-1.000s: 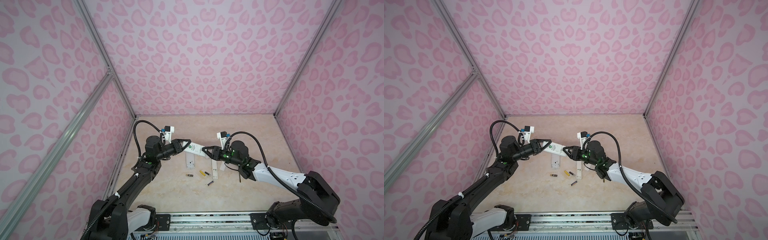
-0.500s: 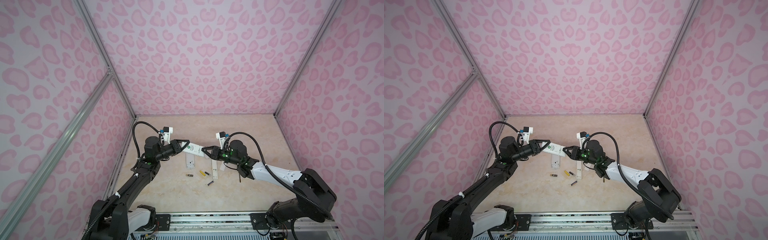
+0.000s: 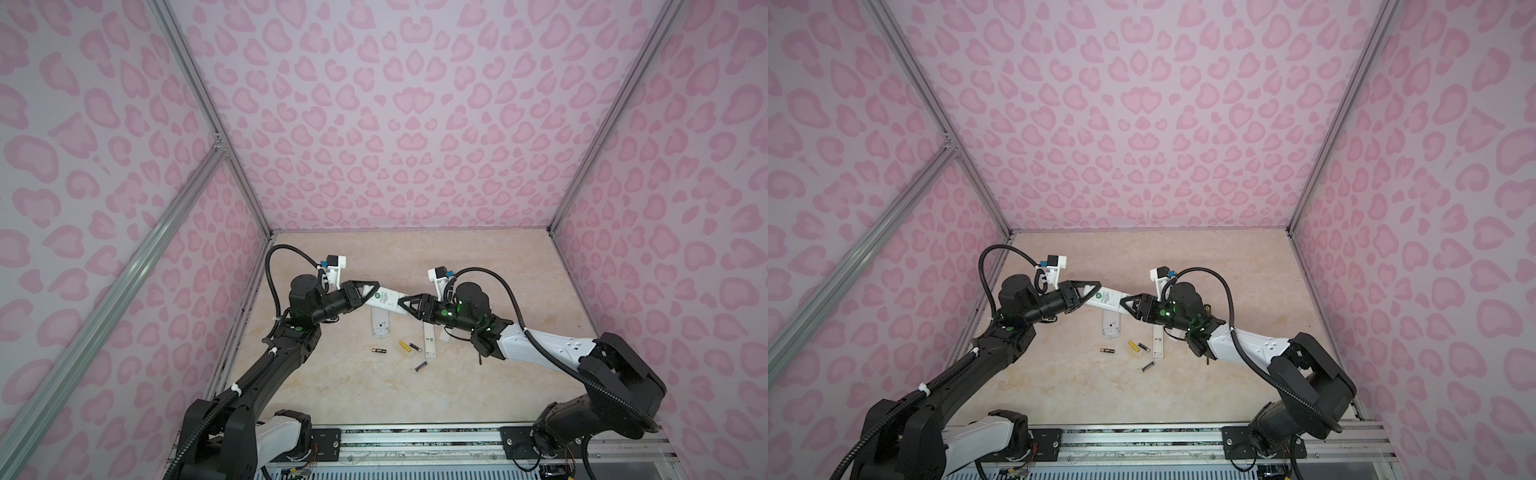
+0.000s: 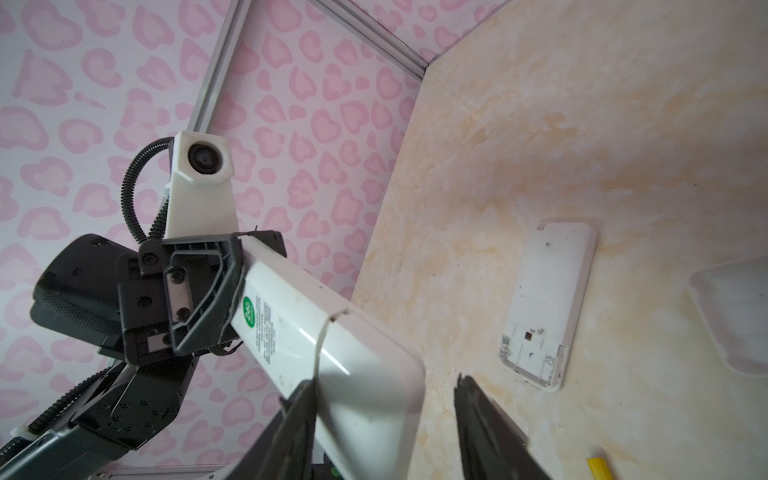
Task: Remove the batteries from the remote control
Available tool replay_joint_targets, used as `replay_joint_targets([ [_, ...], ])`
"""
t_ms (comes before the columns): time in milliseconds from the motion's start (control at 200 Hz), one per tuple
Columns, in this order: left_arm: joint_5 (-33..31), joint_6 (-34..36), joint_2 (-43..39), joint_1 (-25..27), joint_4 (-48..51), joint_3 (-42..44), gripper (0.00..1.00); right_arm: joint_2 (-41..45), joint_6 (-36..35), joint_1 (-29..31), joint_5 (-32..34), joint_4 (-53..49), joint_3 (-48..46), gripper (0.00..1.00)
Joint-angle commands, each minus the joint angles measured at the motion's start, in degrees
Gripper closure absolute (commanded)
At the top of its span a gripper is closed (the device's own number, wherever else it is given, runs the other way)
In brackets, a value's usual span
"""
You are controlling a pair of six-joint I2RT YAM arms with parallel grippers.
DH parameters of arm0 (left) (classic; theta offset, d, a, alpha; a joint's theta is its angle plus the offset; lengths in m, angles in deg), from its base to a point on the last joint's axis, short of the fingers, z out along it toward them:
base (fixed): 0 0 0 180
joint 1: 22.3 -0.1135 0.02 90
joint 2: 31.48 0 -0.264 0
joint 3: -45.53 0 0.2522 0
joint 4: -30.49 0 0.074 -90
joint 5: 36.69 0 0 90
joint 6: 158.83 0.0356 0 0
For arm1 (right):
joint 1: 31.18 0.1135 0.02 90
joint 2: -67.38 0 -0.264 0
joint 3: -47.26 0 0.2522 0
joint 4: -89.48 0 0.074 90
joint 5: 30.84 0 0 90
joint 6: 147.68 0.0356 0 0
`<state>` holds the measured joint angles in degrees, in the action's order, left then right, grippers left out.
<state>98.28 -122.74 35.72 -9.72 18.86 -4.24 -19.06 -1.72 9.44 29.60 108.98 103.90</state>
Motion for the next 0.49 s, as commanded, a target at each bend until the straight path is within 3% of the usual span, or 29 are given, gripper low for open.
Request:
replay_joint_targets([
  [0,0.87,0.23,-0.4,-0.14,-3.11,-0.2,0.96,-1.22,0.37,0.48,-1.34,0.66,0.89,0.47],
  [190,0.89,0.26,-0.58,-0.27,-3.04,0.13,0.96,-0.79,0.14,0.43,-0.61,-0.72,0.55,0.59],
  [490,0.83,0.44,-0.16,-0.6,-3.22,0.5,0.96,1.06,-2.0,0.2,-0.05,-5.67,1.47,0.69],
])
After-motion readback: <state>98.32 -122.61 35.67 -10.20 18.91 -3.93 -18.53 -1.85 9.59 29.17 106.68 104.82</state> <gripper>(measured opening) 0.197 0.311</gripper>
